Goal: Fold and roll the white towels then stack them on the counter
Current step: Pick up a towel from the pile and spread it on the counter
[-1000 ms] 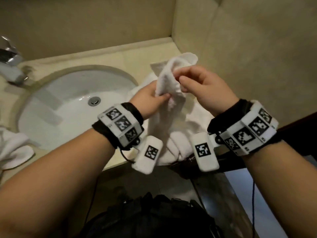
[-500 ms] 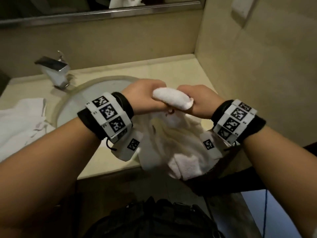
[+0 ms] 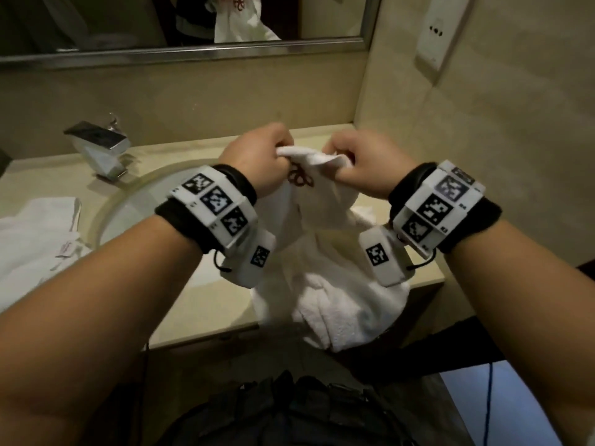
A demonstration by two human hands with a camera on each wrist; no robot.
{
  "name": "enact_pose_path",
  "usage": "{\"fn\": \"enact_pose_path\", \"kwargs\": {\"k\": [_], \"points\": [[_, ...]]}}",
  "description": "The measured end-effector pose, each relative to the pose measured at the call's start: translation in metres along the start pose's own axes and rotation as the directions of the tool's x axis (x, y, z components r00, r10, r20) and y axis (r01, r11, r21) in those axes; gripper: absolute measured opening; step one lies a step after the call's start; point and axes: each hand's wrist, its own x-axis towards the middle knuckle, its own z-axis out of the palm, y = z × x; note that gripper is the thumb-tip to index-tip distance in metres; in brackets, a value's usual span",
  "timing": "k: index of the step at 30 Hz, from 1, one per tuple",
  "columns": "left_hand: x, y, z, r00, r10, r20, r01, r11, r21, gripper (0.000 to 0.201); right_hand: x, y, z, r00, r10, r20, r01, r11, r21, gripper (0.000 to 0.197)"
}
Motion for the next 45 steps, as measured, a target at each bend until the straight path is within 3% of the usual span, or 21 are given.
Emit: {"fn": "enact_pose_path", "kwargs": {"k": [3,5,7,9,10,13,15,18,21,24,26,28,30,33,36,37,39,40,42,44,45], "points": [[0.001,-0.013,-0.013,0.996,0.091,-0.010,-0.091,0.996,0.023,0.028,-0.014,0.022,0.016,0.963,0.094,0.254,-0.060,0.988,-0.139,0.021],[0.003,-0.018,-0.013,0.989,0.144,0.016,-0.145,0.985,0.089,0.026,-0.021,0.036,0.027,0.959,0.110,0.262,-0.058,0.978,-0.201,0.004],[0.009,-0.027,-0.012,0.986,0.161,0.032,-0.165,0.970,0.178,0.024,-0.023,0.053,0.027,0.967,0.145,0.210,-0.099,0.972,-0.214,0.020],[0.016,-0.043,-0.014,0.991,0.131,0.037,-0.136,0.957,0.255,0.024,-0.024,0.066,0.018,0.969,0.204,0.137,-0.201,0.979,-0.038,0.010],[0.018,-0.053,-0.016,0.995,0.093,0.033,-0.098,0.953,0.288,0.023,-0.023,0.071,0.010,0.967,0.242,0.082,-0.246,0.969,0.034,0.001],[0.027,-0.085,-0.018,0.998,-0.068,-0.006,0.067,0.948,0.312,0.018,-0.011,0.081,-0.017,0.943,0.307,-0.130,-0.305,0.952,0.037,0.009],[0.036,-0.100,-0.017,0.987,-0.158,-0.030,0.161,0.960,0.231,0.016,0.005,0.084,-0.034,0.938,0.302,-0.172,-0.318,0.946,-0.070,0.019],[0.052,-0.114,-0.018,0.977,-0.209,-0.046,0.209,0.978,-0.007,0.019,0.035,0.092,-0.055,0.916,0.276,-0.291,-0.338,0.922,-0.188,0.023],[0.081,-0.122,-0.025,0.967,-0.245,-0.065,0.229,0.954,-0.196,0.023,0.074,0.095,-0.075,0.832,0.303,-0.465,-0.404,0.905,-0.131,0.032],[0.121,-0.137,-0.032,0.979,-0.197,0.046,0.202,0.962,-0.183,0.054,0.130,0.110,-0.084,0.771,0.357,-0.528,-0.475,0.874,-0.104,0.032],[0.140,-0.151,-0.024,0.974,-0.117,0.193,0.132,0.989,-0.067,0.080,0.160,0.126,-0.078,0.785,0.367,-0.499,-0.494,0.857,-0.147,0.028],[0.163,-0.175,-0.004,0.953,-0.087,0.289,0.081,0.996,0.034,0.082,0.191,0.145,-0.060,0.819,0.380,-0.429,-0.490,0.854,-0.178,0.027],[0.184,-0.203,0.023,0.961,-0.121,0.249,0.115,0.993,0.039,0.072,0.218,0.169,-0.032,0.837,0.410,-0.362,-0.495,0.850,-0.180,0.027],[0.213,-0.242,0.063,0.951,-0.284,0.123,0.302,0.938,-0.172,0.044,0.249,0.205,0.013,0.814,0.500,-0.296,-0.560,0.812,-0.166,0.029],[0.232,-0.274,0.096,0.844,-0.517,0.142,0.533,0.776,-0.337,0.015,0.260,0.230,0.061,0.759,0.602,-0.247,-0.642,0.754,-0.138,0.031],[0.237,-0.286,0.106,0.797,-0.578,0.177,0.599,0.713,-0.366,0.020,0.261,0.235,0.078,0.752,0.612,-0.245,-0.654,0.740,-0.158,0.034],[0.240,-0.303,0.115,0.708,-0.644,0.290,0.699,0.582,-0.415,0.050,0.260,0.236,0.106,0.792,0.579,-0.195,-0.611,0.753,-0.246,0.033],[0.238,-0.307,0.117,0.700,-0.638,0.321,0.708,0.559,-0.431,0.059,0.259,0.234,0.116,0.824,0.553,-0.124,-0.565,0.783,-0.261,0.027],[0.229,-0.312,0.120,0.764,-0.539,0.355,0.643,0.684,-0.344,0.062,0.257,0.229,0.137,0.849,0.523,0.075,-0.493,0.835,-0.246,0.016],[0.222,-0.311,0.124,0.833,-0.409,0.372,0.503,0.839,-0.205,0.067,0.255,0.226,0.151,0.821,0.535,0.202,-0.483,0.838,-0.255,0.017],[0.221,-0.311,0.126,0.853,-0.394,0.341,0.470,0.865,-0.177,0.062,0.255,0.225,0.154,0.808,0.549,0.214,-0.497,0.830,-0.254,0.020]]}}
